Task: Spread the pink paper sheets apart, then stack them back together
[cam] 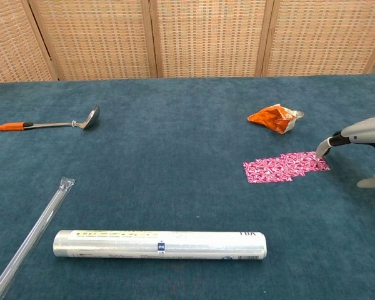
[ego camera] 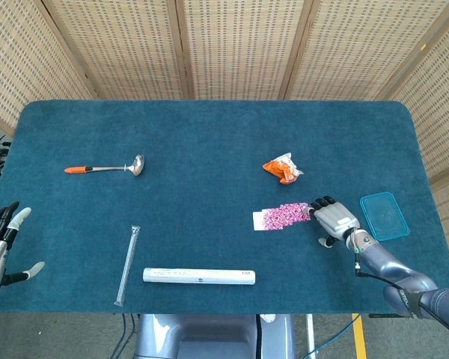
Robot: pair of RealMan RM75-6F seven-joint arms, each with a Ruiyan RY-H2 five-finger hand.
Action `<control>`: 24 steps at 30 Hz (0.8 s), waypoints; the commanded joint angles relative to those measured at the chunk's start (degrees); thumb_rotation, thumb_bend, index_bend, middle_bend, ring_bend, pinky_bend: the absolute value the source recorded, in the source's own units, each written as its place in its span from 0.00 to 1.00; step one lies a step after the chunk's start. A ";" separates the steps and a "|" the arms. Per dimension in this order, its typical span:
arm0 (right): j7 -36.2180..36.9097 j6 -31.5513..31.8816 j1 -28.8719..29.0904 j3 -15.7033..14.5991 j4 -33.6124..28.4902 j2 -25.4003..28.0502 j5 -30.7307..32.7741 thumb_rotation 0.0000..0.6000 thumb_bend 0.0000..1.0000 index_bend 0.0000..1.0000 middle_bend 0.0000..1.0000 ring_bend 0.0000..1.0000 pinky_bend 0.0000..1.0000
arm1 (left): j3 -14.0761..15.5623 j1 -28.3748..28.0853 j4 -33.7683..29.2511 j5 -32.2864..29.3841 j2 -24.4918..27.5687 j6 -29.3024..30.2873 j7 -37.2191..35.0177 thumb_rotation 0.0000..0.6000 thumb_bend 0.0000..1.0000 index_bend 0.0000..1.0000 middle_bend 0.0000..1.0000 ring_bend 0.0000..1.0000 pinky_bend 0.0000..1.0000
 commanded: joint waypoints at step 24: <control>-3.85 -1.88 3.34 0.64 -2.29 -2.22 1.90 1.00 0.36 0.14 0.15 0.00 0.00 | 0.09 0.09 1.03 -0.42 -0.19 -0.27 -1.11 0.95 0.00 0.09 0.00 0.00 0.00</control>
